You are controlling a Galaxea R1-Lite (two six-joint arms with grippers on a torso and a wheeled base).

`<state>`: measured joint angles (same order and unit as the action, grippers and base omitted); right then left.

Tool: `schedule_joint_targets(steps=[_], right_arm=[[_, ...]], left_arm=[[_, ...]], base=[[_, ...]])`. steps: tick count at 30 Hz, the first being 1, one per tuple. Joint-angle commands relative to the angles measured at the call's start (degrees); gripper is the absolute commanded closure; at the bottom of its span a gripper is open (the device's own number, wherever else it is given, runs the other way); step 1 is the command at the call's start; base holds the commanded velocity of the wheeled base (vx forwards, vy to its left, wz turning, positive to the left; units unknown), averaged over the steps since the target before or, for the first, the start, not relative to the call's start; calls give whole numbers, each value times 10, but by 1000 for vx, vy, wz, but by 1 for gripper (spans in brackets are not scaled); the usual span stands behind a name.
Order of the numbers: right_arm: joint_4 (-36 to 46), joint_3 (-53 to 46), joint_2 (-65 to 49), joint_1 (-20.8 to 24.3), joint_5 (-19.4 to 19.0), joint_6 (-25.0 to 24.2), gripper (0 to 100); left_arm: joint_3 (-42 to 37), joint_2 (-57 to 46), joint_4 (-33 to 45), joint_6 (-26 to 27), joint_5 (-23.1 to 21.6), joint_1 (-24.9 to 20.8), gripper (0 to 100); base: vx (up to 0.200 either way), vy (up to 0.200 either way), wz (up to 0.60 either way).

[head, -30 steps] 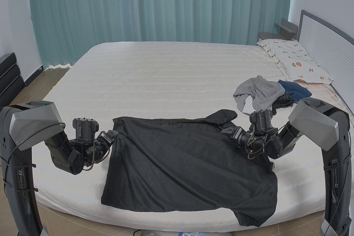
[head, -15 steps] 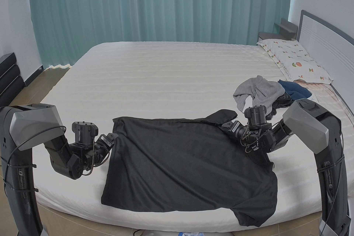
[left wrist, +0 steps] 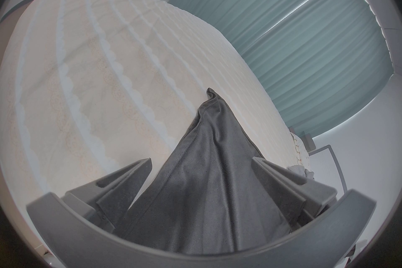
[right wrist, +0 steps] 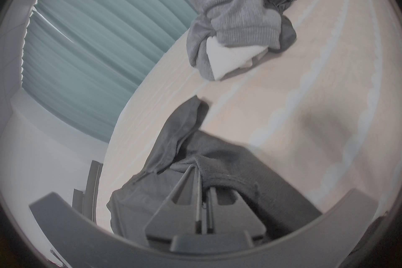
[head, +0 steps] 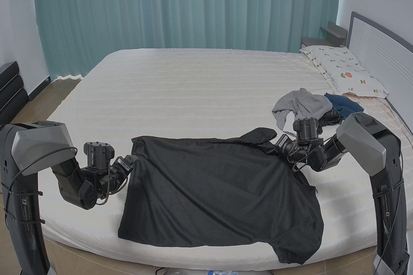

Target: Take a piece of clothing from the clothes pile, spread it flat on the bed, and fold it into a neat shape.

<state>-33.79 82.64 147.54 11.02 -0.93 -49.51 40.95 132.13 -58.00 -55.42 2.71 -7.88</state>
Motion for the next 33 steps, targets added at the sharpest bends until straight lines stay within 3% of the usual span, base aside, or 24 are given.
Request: schedule_joint_targets(steps=[1,5,6,33], right_arm=[[-1,-7,-1,-9,0,0,100],[-8,-23,-2,-8,-7,0,100],[-8,-24,-2,-6,-7,-1,0],[-33,-23,-40,-44,-9,-3,0]], left_arm=[[-3,3,0,1,0,-2,0],[-3,3,0,1,0,-2,0],[-3,3,0,1,0,-2,0],[-3,10,0,1,0,-4,0]], base=[[0,0,0],[0,0,0],[0,0,0],[0,0,0]])
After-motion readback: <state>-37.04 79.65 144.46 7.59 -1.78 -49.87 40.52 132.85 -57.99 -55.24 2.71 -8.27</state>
